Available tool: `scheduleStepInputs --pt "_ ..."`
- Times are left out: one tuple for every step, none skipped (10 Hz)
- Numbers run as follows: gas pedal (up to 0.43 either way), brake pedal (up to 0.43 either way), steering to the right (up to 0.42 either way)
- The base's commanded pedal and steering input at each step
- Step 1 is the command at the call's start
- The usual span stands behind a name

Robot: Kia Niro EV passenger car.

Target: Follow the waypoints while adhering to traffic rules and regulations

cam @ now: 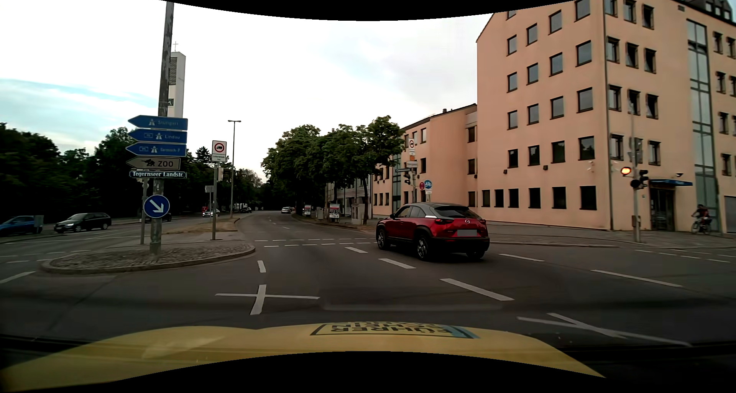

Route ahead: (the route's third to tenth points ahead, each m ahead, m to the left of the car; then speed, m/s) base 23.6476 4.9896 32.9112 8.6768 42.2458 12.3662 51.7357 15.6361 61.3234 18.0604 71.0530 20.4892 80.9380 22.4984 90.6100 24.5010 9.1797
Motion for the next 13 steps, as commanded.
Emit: scheduleStepInputs --pt "0.11 0.0 -0.14" --pt "0.11 0.0 -0.14" --pt "0.11 0.0 -0.141" --pt "0.11 0.0 -0.142" --pt "0.11 0.0 -0.139" --pt "0.118 0.0 -0.123" --pt "0.118 0.0 -0.104" --pt "0.138 0.0 -0.098" --pt "0.138 0.0 -0.098" --pt "0.138 0.0 -0.098" --pt "0.138 0.0 -0.097" --pt "0.138 0.0 -0.096" --pt "0.15 0.0 -0.093"
